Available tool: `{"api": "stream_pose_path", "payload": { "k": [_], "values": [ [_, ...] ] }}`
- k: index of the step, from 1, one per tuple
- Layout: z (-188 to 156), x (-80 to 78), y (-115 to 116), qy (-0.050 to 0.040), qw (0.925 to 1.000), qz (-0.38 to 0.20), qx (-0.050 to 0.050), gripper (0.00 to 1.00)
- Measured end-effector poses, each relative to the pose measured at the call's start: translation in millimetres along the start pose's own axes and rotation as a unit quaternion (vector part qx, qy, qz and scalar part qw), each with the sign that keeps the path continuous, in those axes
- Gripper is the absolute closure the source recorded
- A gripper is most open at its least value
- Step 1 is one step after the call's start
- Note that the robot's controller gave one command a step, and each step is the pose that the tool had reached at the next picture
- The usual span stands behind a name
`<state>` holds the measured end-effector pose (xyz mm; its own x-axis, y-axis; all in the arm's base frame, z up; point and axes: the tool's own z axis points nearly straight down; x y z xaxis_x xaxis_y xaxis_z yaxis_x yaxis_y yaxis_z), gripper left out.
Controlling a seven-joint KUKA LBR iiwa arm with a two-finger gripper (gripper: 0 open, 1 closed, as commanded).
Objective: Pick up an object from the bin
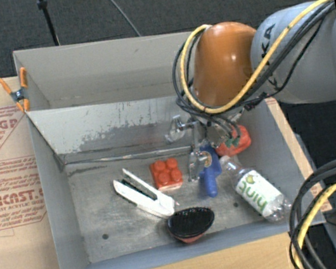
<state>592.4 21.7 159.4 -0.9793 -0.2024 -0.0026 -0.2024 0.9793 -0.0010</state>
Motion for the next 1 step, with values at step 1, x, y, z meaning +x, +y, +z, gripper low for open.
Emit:
{"api": "stream_pose_path", "payload": {
  "k": [1],
  "values": [
    [-0.4,0.8,12.5,0.0000,0.9978,-0.067,-0.001,0.00]
  ]
}}
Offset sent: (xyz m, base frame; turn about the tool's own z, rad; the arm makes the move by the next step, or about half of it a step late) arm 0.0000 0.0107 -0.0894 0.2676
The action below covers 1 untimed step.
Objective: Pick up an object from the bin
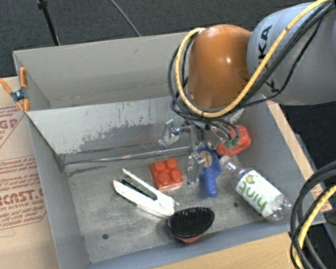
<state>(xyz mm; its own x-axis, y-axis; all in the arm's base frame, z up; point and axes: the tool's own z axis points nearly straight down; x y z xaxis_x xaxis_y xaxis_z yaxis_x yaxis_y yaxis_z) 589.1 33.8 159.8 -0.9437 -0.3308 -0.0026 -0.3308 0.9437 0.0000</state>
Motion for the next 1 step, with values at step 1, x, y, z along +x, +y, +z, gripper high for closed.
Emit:
{"api": "stream_pose_path", "payload": {
  "k": [1],
  "values": [
    [50.3,-3.7,-2.2,-0.0038,0.9926,0.121,0.001,0.00]
  ]
}}
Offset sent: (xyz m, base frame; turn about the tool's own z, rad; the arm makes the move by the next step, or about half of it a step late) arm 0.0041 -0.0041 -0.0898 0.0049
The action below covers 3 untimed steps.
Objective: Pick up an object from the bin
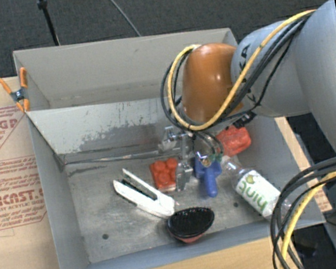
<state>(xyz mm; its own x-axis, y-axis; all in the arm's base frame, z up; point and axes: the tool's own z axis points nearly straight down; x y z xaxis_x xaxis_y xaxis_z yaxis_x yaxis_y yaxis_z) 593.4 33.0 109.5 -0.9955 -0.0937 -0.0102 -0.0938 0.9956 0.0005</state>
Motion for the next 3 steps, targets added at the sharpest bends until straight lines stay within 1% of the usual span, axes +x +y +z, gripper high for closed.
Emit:
{"api": "stream_pose_path", "payload": {
  "k": [1,2,3],
  "values": [
    [31,-4.6,-2,-0.0014,0.9929,-0.119,0.000,1.00],
    [31,-4.6,-2,-0.0017,0.9930,-0.118,0.000,1.00],
    [8,-6.0,-2,0.0026,0.9929,-0.119,-0.001,1.00]
  ]
}}
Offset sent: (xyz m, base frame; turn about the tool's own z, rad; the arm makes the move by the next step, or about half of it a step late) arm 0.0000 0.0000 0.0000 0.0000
